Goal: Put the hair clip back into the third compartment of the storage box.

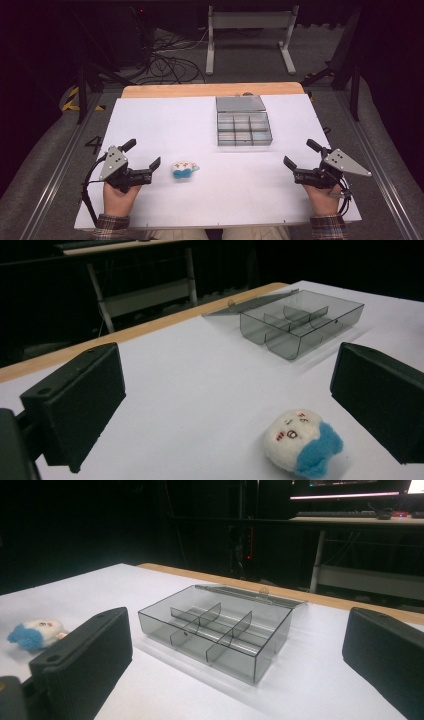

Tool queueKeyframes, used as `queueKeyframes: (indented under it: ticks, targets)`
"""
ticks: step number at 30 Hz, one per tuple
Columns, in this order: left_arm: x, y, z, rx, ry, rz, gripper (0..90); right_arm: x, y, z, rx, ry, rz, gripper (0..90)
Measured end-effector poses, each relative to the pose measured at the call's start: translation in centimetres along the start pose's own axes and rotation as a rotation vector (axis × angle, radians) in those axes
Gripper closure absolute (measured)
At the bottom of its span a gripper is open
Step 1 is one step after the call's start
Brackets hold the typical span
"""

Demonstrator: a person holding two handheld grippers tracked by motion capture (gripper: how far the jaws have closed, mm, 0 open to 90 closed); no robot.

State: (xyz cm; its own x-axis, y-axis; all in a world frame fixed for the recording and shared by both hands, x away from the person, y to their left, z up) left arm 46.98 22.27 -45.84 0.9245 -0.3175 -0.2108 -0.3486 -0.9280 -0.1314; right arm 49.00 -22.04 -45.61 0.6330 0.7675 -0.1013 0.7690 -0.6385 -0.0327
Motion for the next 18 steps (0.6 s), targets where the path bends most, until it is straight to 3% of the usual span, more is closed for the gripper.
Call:
queueKeyframes:
  ticks: [4, 16, 18]
  targets:
    - [0.6, 0.4, 0.6, 0.002, -0.056, -0.009, 3.2, -0.1, 0.1, 0.1, 0.001, -0.015, 0.019, 0.0]
    - [2.2, 2.6, 2.5, 0.036, -0.187, 0.082, 2.9, 0.3, 0.1, 0.6, -0.001, -0.053, 0.033, 0.9]
    - [2.6, 3.3, 3.1, 0.044, -0.227, 0.106, 2.8, 0.4, 0.1, 0.7, 0.0, -0.056, 0.034, 1.0]
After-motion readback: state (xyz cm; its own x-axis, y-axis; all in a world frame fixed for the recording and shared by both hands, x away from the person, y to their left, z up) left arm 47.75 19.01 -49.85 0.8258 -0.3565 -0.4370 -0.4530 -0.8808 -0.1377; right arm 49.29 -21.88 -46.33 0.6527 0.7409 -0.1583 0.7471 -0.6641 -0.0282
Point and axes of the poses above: each handheld gripper's, and its own axes: x roughly forward along the jaws, z roughly out of its underside, y roughly to its right, the point moved 9 cm from there along x, roughly forward along the jaws, and after that the axes turned 14 degrees about -z, right-handed, at the moved point
